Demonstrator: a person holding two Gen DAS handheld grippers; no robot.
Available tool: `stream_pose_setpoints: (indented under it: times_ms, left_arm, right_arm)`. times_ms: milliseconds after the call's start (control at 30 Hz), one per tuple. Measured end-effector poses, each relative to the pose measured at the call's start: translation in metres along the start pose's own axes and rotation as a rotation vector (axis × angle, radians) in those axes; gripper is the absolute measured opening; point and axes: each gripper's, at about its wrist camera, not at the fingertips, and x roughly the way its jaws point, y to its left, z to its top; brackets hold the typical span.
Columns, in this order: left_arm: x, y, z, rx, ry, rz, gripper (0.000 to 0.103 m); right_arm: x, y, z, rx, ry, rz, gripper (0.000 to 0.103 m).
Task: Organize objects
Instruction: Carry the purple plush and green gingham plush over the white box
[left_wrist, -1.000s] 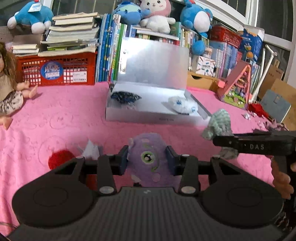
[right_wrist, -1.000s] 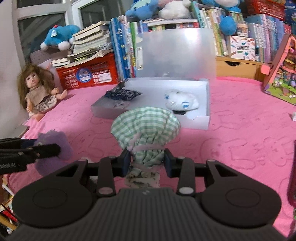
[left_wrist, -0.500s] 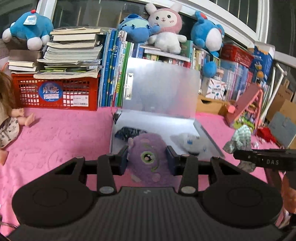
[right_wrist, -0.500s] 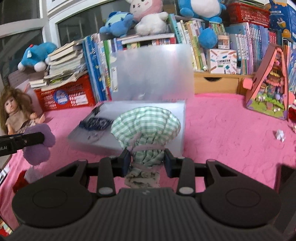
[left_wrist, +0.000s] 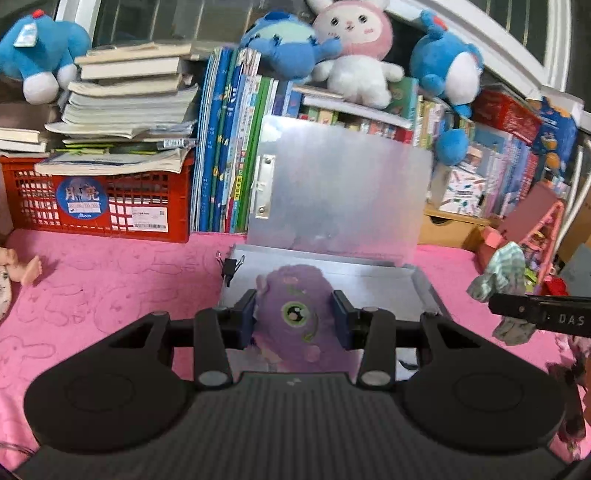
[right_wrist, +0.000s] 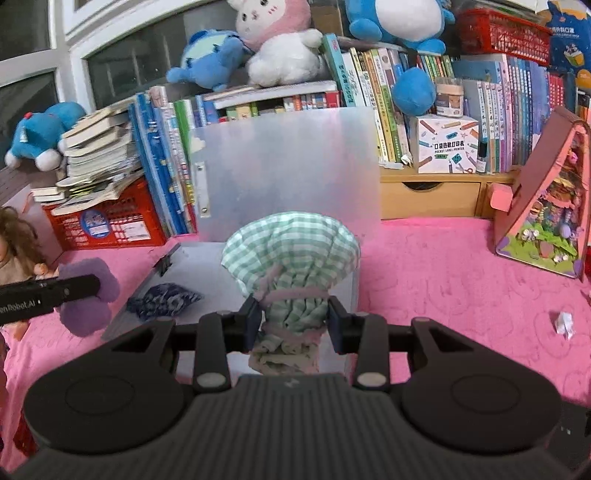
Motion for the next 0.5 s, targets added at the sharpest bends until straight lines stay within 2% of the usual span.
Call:
stream_pose_setpoints:
  times_ms: [200, 500]
  left_arm:
    - [0.044, 0.002, 0.011, 0.007, 0.008, 0.052, 0.048]
    - [0.100, 0.006, 0.021, -0.024, 0.024, 0.099, 0.048]
  right_arm:
    - [0.032, -0.006, 0.013, 0.028, 0.030, -0.007, 0.042]
    - [0.095, 0.006, 0.019, 0.043, 0.094, -0.030, 0.042]
